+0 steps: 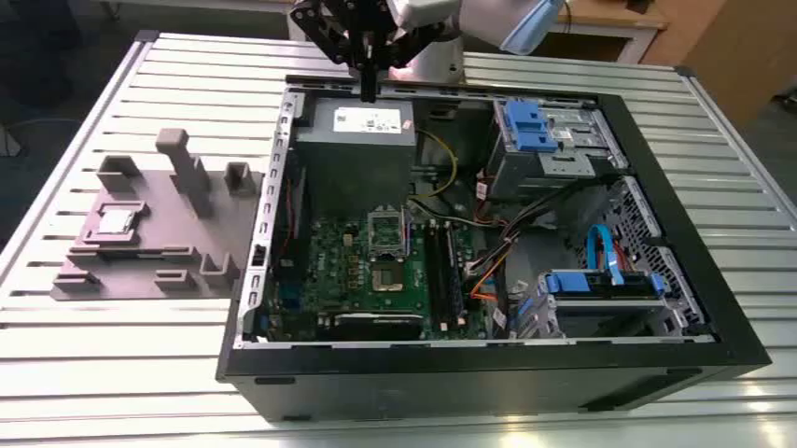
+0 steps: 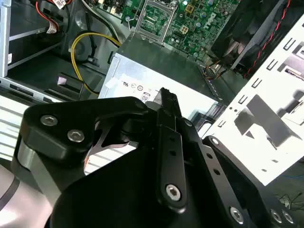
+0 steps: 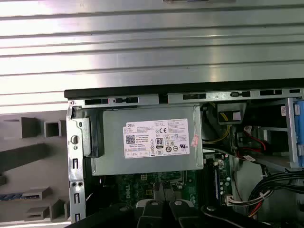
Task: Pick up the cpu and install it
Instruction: 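Reach for the cpu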
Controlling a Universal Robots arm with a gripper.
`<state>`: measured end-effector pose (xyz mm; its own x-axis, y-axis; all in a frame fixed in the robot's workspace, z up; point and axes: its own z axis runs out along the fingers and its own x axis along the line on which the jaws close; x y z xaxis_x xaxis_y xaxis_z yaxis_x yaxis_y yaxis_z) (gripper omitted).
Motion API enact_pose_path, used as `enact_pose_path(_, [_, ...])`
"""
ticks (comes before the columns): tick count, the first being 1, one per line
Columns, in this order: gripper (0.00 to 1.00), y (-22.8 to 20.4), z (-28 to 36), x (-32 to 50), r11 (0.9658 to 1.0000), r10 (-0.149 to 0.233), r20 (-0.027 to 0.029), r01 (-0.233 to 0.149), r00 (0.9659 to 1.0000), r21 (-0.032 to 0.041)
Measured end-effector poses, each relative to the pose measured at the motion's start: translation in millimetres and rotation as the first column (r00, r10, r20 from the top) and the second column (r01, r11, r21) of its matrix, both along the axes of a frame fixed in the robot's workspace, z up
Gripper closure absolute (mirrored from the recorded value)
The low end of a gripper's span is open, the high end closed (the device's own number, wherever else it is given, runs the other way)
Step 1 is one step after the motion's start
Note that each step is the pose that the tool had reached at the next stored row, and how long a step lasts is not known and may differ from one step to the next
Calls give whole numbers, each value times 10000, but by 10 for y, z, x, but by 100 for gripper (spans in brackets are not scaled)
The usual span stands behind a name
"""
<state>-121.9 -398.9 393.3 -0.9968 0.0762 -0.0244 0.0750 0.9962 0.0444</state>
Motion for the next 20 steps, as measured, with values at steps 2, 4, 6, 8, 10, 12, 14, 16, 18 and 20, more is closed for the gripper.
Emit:
enact_pose_path(2, [90,0,0,0,10000,-1,0,1,10000,0])
enact_pose_path(4, [90,0,0,-8,10000,-1,0,1,10000,0])
enact_pose_path(6, [90,0,0,-12,10000,-1,0,1,10000,1])
enact_pose_path(8, [90,0,0,-16,10000,-1,0,1,10000,0])
enact_pose_path(10, [90,0,0,-20,10000,0,0,0,10000,0])
enact_pose_path(12, [90,0,0,-24,10000,0,0,0,10000,0])
enact_pose_path(14, [90,0,0,-30,10000,0,0,0,10000,0])
enact_pose_path(16, [90,0,0,-36,10000,0,0,0,10000,0])
enact_pose_path(18, [90,0,0,-42,10000,0,0,0,10000,0])
enact_pose_path(20, [90,0,0,-78,10000,0,0,0,10000,0])
